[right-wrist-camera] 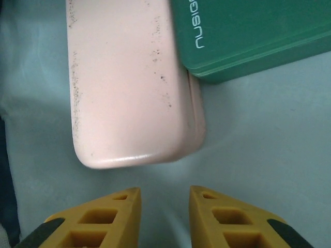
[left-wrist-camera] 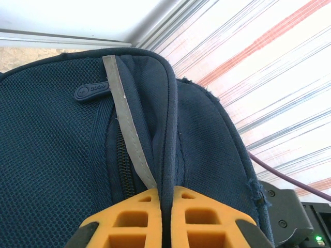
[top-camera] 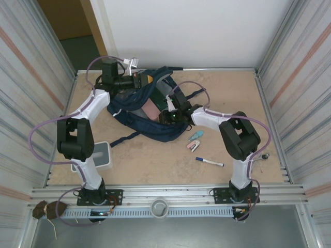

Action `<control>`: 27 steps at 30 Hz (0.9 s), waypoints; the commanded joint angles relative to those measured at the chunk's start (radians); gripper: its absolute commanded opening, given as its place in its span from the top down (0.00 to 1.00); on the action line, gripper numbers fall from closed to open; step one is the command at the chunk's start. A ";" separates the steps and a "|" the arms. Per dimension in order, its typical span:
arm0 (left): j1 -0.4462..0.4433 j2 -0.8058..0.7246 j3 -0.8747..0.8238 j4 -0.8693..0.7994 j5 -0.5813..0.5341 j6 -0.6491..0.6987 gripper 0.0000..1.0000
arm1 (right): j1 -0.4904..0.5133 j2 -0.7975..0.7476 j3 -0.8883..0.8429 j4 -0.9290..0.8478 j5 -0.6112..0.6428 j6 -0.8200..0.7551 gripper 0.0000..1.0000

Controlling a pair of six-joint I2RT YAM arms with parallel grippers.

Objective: Pack the student bag

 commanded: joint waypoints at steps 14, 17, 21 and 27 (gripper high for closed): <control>-0.031 -0.079 -0.123 0.151 -0.162 -0.047 1.00 | -0.092 -0.069 0.016 0.140 -0.123 0.087 0.67; -0.048 -0.086 -0.159 0.160 -0.198 -0.035 1.00 | -0.135 -0.199 -0.133 0.107 -0.073 0.079 0.61; -0.070 -0.090 -0.198 0.165 -0.237 -0.021 1.00 | -0.193 -0.250 -0.190 -0.028 0.123 0.099 0.47; -0.122 -0.100 -0.244 0.105 -0.325 0.063 1.00 | -0.218 -0.085 -0.092 -0.065 0.170 0.117 0.37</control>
